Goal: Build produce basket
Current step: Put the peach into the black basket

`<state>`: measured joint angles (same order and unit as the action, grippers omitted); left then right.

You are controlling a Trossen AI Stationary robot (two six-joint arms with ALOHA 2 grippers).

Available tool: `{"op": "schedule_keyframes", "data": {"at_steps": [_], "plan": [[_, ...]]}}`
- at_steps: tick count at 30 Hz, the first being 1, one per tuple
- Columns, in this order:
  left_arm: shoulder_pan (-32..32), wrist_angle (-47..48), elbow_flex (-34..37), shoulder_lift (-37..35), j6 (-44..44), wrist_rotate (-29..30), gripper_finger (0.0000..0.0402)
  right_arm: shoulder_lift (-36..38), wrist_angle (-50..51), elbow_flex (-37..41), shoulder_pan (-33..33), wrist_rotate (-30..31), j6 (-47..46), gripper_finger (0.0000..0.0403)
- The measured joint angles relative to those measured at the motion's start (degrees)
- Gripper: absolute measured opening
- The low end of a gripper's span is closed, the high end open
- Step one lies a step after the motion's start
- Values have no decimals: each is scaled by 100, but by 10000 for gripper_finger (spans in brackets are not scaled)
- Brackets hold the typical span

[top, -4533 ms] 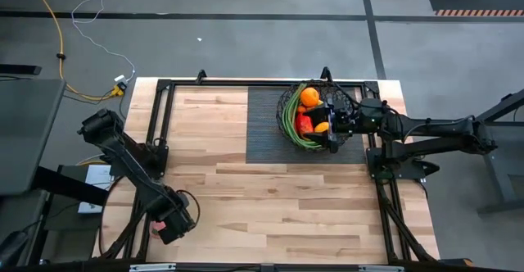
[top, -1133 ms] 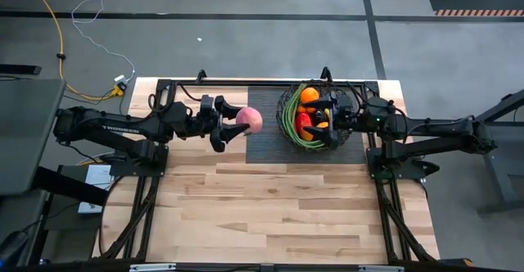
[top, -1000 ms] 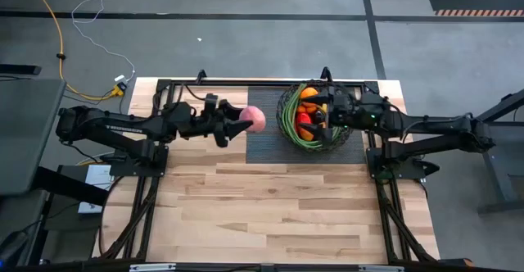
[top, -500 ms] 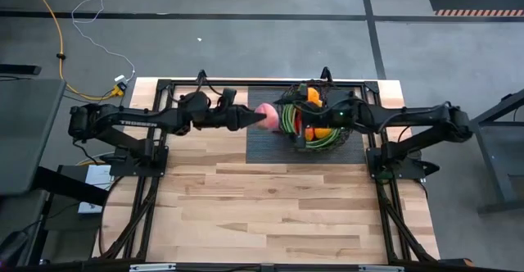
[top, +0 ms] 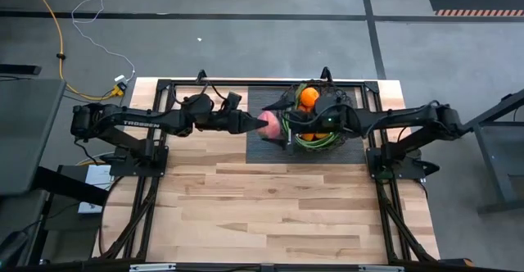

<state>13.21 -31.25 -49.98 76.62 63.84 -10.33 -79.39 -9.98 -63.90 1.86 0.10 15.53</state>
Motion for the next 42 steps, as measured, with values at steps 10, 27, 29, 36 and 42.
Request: {"op": "schedule_keyframes", "data": {"at_steps": [10, 27, 29, 36, 42], "plan": [[102, 22, 0, 0, 50, -28, 294, -47, -176, 0, -190, 81, 59, 399], [105, 18, 6, 2, 50, 41, 294, -58, -56, 0, -187, 171, 149, 338], [105, 16, 7, 0, 49, 50, 294, -58, -56, 0, -187, 171, 149, 328], [105, -1, 7, 0, -203, 48, 297, -58, -52, 0, -189, 168, 236, 331], [103, -163, 13, 4, -628, 50, 341, -58, -66, 0, -192, 121, 116, 332]]}}
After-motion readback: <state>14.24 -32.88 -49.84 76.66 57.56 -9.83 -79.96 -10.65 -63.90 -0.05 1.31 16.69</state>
